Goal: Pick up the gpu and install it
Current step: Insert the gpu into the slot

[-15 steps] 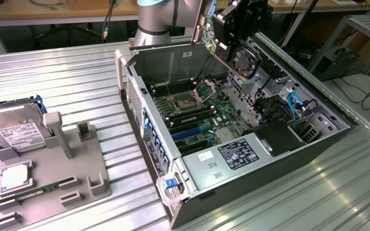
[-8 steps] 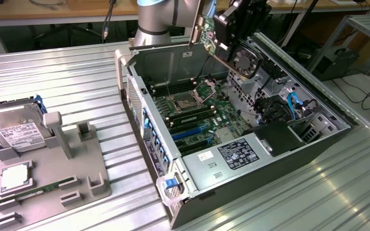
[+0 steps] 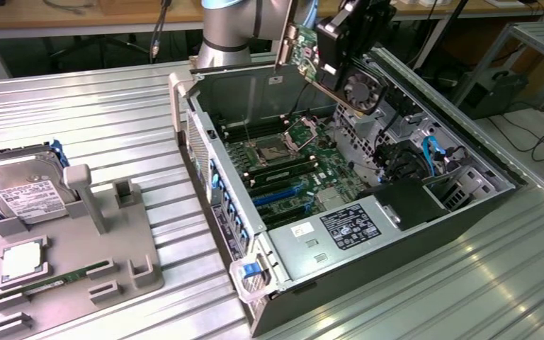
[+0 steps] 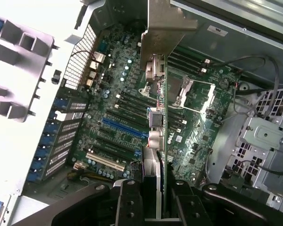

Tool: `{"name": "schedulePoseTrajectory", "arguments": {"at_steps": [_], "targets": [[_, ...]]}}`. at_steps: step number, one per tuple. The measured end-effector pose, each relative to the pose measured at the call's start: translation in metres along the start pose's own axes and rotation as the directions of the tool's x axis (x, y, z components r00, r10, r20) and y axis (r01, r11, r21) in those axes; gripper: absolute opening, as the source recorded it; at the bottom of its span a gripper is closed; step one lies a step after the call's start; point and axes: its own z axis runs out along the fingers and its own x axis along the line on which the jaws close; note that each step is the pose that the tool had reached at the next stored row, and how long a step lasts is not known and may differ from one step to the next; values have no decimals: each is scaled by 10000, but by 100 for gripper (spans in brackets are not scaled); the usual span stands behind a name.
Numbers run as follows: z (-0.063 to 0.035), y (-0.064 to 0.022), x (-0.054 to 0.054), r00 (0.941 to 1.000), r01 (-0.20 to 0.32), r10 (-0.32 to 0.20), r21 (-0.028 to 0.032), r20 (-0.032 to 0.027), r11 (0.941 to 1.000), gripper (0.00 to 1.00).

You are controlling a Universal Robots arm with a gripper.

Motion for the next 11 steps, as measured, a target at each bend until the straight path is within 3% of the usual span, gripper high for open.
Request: {"name": "schedulePoseTrajectory", "arguments": {"at_steps": [6,11], "targets": [[0,0,0,9973,739,-739,-5,-28,9973,28],[1,0,0,9914,1310,-1310,-10,-50,9914,28]]}}
